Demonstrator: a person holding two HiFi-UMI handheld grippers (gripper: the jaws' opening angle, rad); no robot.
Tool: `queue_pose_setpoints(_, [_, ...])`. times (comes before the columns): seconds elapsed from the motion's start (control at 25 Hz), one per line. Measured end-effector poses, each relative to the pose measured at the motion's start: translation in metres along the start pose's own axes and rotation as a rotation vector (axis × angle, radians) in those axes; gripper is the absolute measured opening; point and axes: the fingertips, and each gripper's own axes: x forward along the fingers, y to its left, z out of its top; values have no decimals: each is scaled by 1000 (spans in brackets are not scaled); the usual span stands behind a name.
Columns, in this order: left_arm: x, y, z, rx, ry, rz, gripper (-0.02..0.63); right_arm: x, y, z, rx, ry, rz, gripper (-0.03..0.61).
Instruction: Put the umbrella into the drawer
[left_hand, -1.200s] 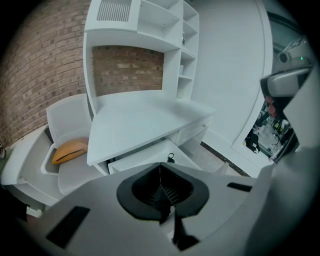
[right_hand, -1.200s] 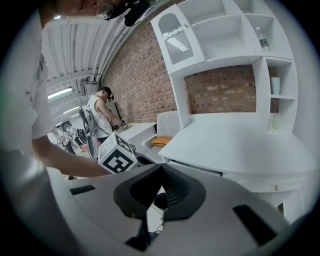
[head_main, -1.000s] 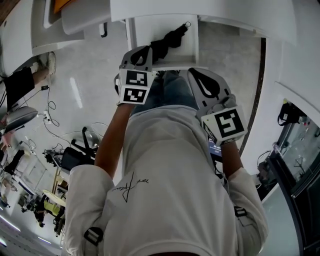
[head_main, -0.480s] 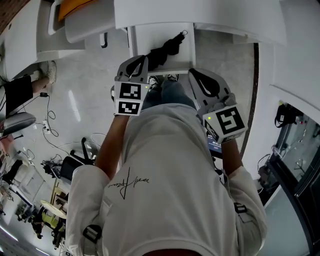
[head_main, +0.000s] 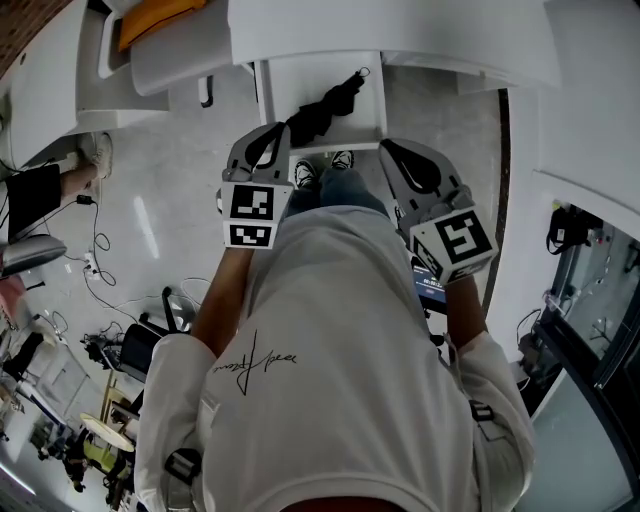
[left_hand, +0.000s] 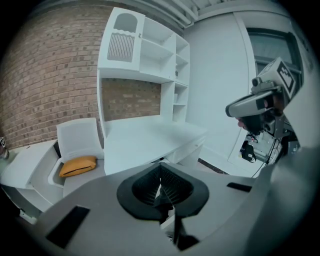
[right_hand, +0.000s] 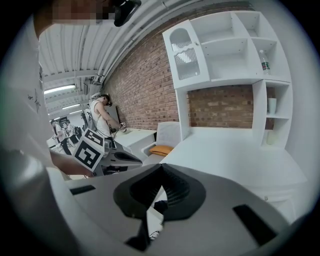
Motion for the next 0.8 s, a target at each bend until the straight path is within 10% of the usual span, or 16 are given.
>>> queue_pose_setpoints(0.8, [-48,8,29,-120,-169,-36,17,-23,-5,3,25,-63,-48,25])
